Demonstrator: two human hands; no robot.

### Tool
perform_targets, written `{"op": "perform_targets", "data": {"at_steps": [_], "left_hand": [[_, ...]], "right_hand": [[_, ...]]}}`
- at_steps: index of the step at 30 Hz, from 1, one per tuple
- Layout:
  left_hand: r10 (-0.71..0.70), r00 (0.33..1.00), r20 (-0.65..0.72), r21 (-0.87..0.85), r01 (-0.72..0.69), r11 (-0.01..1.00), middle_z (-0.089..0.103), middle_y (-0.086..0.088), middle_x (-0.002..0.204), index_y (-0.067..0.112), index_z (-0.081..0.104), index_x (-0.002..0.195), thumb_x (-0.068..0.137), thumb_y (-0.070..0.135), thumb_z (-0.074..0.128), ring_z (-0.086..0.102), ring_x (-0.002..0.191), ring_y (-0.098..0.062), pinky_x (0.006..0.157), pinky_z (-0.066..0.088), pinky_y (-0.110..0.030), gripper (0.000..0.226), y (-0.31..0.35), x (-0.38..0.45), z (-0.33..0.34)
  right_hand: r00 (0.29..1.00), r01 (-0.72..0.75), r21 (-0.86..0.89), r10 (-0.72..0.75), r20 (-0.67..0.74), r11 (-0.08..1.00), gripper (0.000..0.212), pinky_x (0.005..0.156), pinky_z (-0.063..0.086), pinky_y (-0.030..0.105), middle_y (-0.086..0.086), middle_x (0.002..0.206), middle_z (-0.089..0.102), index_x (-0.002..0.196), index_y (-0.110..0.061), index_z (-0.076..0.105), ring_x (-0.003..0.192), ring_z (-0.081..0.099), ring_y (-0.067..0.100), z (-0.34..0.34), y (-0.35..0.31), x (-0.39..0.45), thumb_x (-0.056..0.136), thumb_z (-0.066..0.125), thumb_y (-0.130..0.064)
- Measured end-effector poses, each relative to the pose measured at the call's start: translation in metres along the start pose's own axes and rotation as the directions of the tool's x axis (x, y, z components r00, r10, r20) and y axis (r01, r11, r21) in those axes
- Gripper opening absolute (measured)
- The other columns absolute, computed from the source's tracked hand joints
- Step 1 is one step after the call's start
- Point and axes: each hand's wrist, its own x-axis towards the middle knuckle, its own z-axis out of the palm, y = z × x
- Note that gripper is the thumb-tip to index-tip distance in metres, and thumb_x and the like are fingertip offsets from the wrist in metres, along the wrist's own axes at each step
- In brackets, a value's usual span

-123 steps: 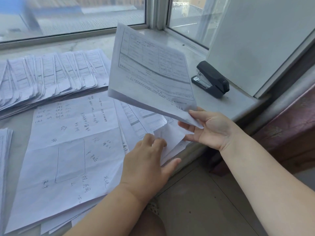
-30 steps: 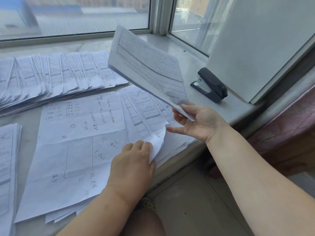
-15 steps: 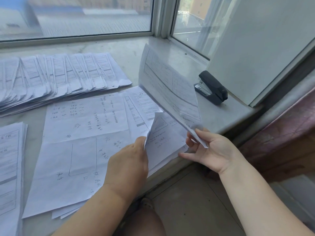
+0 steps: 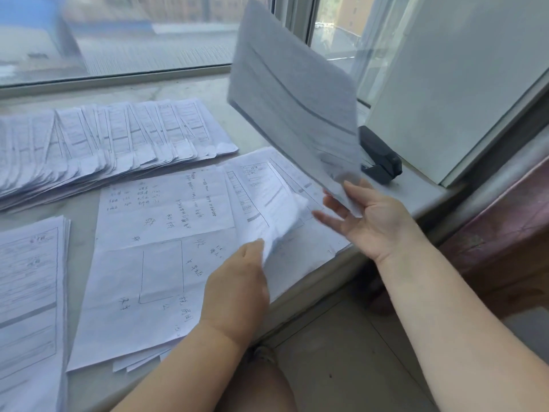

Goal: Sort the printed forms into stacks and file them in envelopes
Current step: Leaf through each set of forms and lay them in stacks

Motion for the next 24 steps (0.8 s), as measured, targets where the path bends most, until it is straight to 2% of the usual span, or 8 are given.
{"op": "perform_targets", "data": {"at_steps": [3,6,11,14,16,18,21,24], "left_hand": [[-0.296,0.941,-0.164,-0.530,0.169,0.831,0.055,-0.008,0.066,0.006,0.060,0.097,0.095,0.018,0.047,0.049,0.061,-0.025,0.055,0.030,-0.019,0.018,-0.014,-0.014,-0.001],[-0.459,0.871,-0.174,-0.750,0.185,0.635,0.058,0.009,0.065,0.014,0.061,0.093,0.094,0.043,0.044,0.055,0.063,-0.005,0.059,0.042,-0.018,0.033,-0.013,-0.025,-0.007],[-0.410,0.870,-0.274,-0.726,0.092,0.681,0.061,0.018,0.065,0.036,0.053,0.081,0.097,0.024,0.047,0.055,0.073,0.017,0.063,0.039,0.000,0.021,-0.010,-0.024,-0.017],[-0.369,0.877,-0.306,-0.697,0.058,0.715,0.060,0.015,0.076,0.017,0.064,0.093,0.097,0.033,0.044,0.058,0.079,0.011,0.066,0.038,-0.001,0.026,-0.010,-0.021,-0.019],[-0.300,0.901,-0.313,-0.637,0.035,0.770,0.066,-0.005,0.084,-0.003,0.062,0.105,0.093,0.036,0.041,0.063,0.089,-0.009,0.073,0.045,-0.011,0.046,-0.013,-0.017,-0.015],[-0.239,0.939,-0.249,-0.588,0.050,0.808,0.066,-0.014,0.108,-0.002,0.056,0.123,0.096,0.027,0.041,0.060,0.105,-0.024,0.088,0.045,-0.025,0.042,-0.012,-0.013,-0.010],[-0.171,0.971,-0.167,-0.528,0.058,0.847,0.053,0.006,0.134,0.024,0.044,0.138,0.097,0.010,0.045,0.047,0.120,-0.003,0.093,0.031,-0.001,0.043,-0.011,-0.007,-0.005],[-0.162,0.980,-0.115,-0.491,0.086,0.867,0.050,0.015,0.134,0.037,0.035,0.142,0.098,0.015,0.043,0.044,0.115,0.004,0.081,0.027,0.006,0.050,-0.012,-0.002,-0.001]], "right_hand": [[0.952,0.142,-0.431,-0.242,-0.188,0.891,0.026,0.058,0.056,0.028,0.001,0.094,0.069,0.099,-0.020,0.065,0.085,0.063,0.019,-0.026,-0.022,-0.014,0.099,0.043,-0.005],[0.950,0.093,-0.724,-0.278,-0.140,0.683,0.027,0.068,0.056,0.029,0.002,0.103,0.070,0.100,-0.020,0.066,0.091,0.064,0.018,-0.050,-0.041,-0.025,0.099,0.044,-0.004],[0.998,-0.007,-0.913,-0.057,-0.033,0.407,0.026,0.089,0.048,0.023,-0.005,0.109,0.069,0.114,-0.016,0.066,0.102,0.062,0.010,-0.041,-0.037,-0.023,0.098,0.049,-0.006],[0.998,-0.014,-0.908,0.059,0.012,0.419,0.028,0.101,0.048,0.045,0.007,0.111,0.072,0.111,-0.010,0.068,0.108,0.065,0.025,-0.018,-0.011,-0.008,0.093,0.049,-0.001],[0.991,-0.039,-0.905,0.130,0.018,0.423,0.028,0.096,0.051,0.043,0.009,0.106,0.073,0.104,-0.011,0.071,0.103,0.068,0.025,-0.007,0.011,0.004,0.091,0.049,-0.001],[0.977,-0.088,-0.911,0.215,0.001,0.403,0.026,0.082,0.056,0.031,0.004,0.094,0.073,0.088,-0.019,0.073,0.088,0.070,0.015,-0.004,0.032,0.016,0.089,0.050,-0.006],[0.967,-0.140,-0.914,0.250,-0.044,0.380,0.010,0.079,0.042,0.028,0.004,0.092,0.062,0.082,-0.013,0.059,0.085,0.058,0.017,-0.013,0.047,0.028,0.089,0.056,-0.020],[0.958,-0.218,-0.812,0.278,-0.072,0.541,0.012,0.066,0.049,0.025,0.009,0.087,0.066,0.085,-0.004,0.064,0.079,0.063,0.019,-0.022,0.041,0.031,0.091,0.059,-0.013]]}}
